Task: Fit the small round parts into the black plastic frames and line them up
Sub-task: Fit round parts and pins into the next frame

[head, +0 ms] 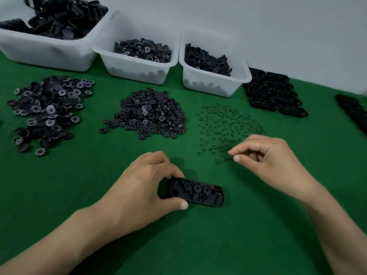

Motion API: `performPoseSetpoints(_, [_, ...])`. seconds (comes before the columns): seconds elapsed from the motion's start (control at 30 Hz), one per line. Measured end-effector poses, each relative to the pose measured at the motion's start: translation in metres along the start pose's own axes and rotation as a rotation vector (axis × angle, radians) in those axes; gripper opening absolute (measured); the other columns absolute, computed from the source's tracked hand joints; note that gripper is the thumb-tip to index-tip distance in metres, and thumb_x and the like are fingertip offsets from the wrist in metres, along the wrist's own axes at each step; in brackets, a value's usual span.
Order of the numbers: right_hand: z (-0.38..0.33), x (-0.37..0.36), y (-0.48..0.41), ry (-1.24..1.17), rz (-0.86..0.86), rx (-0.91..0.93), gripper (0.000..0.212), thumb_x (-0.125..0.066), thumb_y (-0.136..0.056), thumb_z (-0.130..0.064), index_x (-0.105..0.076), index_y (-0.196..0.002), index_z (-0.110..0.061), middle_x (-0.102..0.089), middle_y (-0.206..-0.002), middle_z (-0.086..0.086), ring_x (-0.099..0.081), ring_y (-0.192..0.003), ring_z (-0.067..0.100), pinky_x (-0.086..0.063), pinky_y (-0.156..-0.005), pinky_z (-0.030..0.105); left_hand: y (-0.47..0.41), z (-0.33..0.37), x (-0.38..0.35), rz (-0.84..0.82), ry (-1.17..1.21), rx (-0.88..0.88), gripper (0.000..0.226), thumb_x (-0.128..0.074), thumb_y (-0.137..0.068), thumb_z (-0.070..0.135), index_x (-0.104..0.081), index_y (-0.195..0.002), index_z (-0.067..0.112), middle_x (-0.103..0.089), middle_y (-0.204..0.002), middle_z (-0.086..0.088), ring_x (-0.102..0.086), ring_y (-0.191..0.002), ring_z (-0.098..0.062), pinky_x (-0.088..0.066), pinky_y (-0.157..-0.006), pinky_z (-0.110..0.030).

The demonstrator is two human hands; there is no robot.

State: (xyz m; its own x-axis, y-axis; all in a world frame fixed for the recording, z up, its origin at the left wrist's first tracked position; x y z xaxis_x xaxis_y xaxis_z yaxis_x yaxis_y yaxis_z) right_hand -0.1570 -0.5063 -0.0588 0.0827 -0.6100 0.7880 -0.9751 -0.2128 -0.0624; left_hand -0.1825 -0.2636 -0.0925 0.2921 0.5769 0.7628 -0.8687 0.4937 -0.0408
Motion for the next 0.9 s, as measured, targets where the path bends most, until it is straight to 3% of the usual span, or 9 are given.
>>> performPoseSetpoints(0.2, [0.004, 0.0, -0.004, 0.191, -0.042, 0.075, 0.01, -0.073, -0.076, -0.014, -0.072, -0.081, -0.023, -0.055, -0.074, -0.015, -0.051, -0.07, -0.009, -0.036, -0.062, 0.005, -0.015, 0.025, -0.025, -0.005, 0.026, -0.005, 0.04, -0.057, -0.06, 0.065, -0.056, -0.093, 0.042, -0.042, -0.09, 0.024, -0.037, -0.095, 0.005, -0.029, -0.086, -0.011])
performPoseSetpoints(0.4, [-0.004, -0.009, -0.012, 0.32, -0.115, 0.173, 0.011, -0.07, -0.079, -0.025, -0.073, -0.09, -0.025, -0.055, -0.081, -0.011, -0.054, -0.078, 0.011, -0.049, -0.074, 0.036, -0.013, 0.024, -0.027, 0.033, 0.048, -0.002, 0.054, -0.052, -0.058, 0.072, -0.06, -0.099, 0.038, -0.043, -0.094, 0.024, -0.038, -0.1, 0.004, -0.03, -0.085, -0.012])
performPoseSetpoints(0.53, [-0.011, -0.011, -0.012, 0.428, -0.165, 0.233, 0.007, -0.067, -0.081, -0.025, -0.072, -0.087, -0.023, -0.056, -0.081, -0.011, -0.05, -0.081, 0.009, -0.05, -0.076, 0.035, -0.011, 0.026, -0.028, 0.068, 0.025, -0.015, 0.053, -0.065, -0.059, 0.069, -0.064, -0.097, 0.032, -0.047, -0.092, 0.019, -0.042, -0.091, 0.001, -0.034, -0.081, -0.016])
performPoseSetpoints(0.67, [-0.013, -0.011, -0.007, 0.503, -0.216, 0.246, 0.008, -0.057, -0.082, -0.026, -0.065, -0.08, -0.024, -0.055, -0.081, -0.012, -0.05, -0.08, 0.007, -0.049, -0.073, 0.031, -0.01, 0.026, -0.028, 0.098, 0.025, -0.005, 0.052, -0.057, -0.06, 0.068, -0.064, -0.095, 0.03, -0.048, -0.091, 0.017, -0.045, -0.088, -0.003, -0.036, -0.079, -0.018])
performPoseSetpoints(0.73, [-0.012, -0.009, -0.001, 0.408, -0.213, 0.228, 0.008, -0.056, -0.08, -0.028, -0.063, -0.076, -0.026, -0.055, -0.078, -0.015, -0.05, -0.076, 0.003, -0.046, -0.07, 0.026, -0.01, 0.026, -0.028, 0.105, 0.021, -0.003, 0.053, -0.063, -0.06, 0.07, -0.064, -0.094, 0.03, -0.048, -0.09, 0.017, -0.045, -0.087, -0.002, -0.036, -0.078, -0.018])
performPoseSetpoints(0.83, [-0.017, -0.013, 0.015, 0.084, -0.179, 0.244, 0.007, -0.063, -0.079, -0.024, -0.065, -0.072, -0.023, -0.056, -0.073, -0.013, -0.054, -0.072, 0.006, -0.039, -0.065, 0.014, -0.011, 0.025, -0.029, 0.112, 0.004, -0.006, 0.048, -0.063, -0.06, 0.065, -0.064, -0.093, 0.03, -0.048, -0.088, 0.016, -0.047, -0.086, -0.004, -0.037, -0.076, -0.019])
performPoseSetpoints(0.9, [-0.02, -0.022, 0.023, -0.022, -0.133, 0.281, 0.003, -0.067, -0.076, -0.018, -0.069, -0.074, -0.02, -0.057, -0.074, -0.008, -0.055, -0.072, 0.008, -0.043, -0.064, 0.018, -0.011, 0.025, -0.029, 0.111, -0.001, -0.013, 0.049, -0.058, -0.061, 0.066, -0.065, -0.093, 0.03, -0.048, -0.088, 0.014, -0.048, -0.085, -0.006, -0.039, -0.077, -0.021])
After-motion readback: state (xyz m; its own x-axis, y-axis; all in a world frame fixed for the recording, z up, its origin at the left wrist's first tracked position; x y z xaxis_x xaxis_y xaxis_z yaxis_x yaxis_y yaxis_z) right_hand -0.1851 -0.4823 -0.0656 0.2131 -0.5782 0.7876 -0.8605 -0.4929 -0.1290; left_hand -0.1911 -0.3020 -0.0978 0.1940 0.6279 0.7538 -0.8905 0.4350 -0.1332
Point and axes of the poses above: each hand's wrist, its own y-axis away from the middle knuckle, its own x-axis out of the back of the hand, z = x × y, the point moved 2 cm from there along -y, towards the middle knuckle
